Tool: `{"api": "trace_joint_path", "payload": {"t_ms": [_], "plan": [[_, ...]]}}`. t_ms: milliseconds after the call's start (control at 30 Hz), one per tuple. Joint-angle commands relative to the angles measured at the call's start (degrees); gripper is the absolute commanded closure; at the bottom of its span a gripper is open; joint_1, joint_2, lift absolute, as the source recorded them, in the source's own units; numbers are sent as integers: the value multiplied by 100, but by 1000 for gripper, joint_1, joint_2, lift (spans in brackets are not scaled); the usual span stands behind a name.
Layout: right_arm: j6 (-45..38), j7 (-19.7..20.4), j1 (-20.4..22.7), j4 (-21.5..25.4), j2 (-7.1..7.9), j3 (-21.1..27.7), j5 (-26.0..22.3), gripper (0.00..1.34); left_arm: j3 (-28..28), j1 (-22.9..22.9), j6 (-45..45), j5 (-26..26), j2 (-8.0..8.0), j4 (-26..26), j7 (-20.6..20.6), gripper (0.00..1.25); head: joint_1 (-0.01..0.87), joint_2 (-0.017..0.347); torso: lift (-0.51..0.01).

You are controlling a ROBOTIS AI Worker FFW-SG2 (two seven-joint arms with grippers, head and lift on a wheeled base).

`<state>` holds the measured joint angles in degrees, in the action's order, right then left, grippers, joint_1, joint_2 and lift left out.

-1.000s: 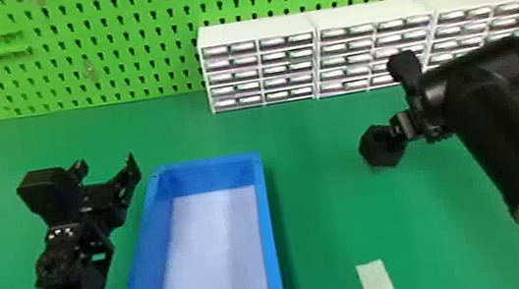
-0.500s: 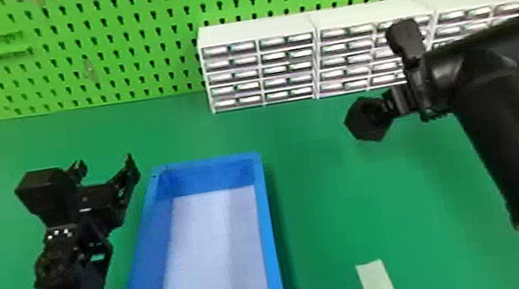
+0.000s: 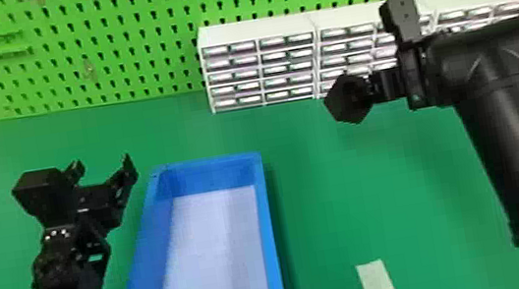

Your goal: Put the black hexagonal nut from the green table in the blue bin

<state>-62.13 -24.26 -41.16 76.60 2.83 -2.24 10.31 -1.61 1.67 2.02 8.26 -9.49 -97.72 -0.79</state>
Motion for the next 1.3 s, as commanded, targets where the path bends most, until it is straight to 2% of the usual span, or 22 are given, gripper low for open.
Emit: {"api": "trace_joint_path", "payload": {"t_ms": [0, 300, 600, 1267], "plan": [[-19, 0, 152, 426, -2, -66, -153, 1038, -6, 0, 0, 0, 0, -1, 0, 418, 686, 52, -97], [-28, 0, 424, 1129, 7, -286, -460, 1038, -6, 0, 0, 9, 0, -10, 0, 418, 686, 52, -97], [-10, 0, 547, 1551, 60, -857, -864, 1038, -15, 9, 0, 0, 0, -10, 0, 418, 686, 52, -97], [51, 0, 530, 1929, 174, -2290, -1708, 1036, -15, 18, 0, 18, 0, -19, 0, 418, 686, 52, -97]]}}
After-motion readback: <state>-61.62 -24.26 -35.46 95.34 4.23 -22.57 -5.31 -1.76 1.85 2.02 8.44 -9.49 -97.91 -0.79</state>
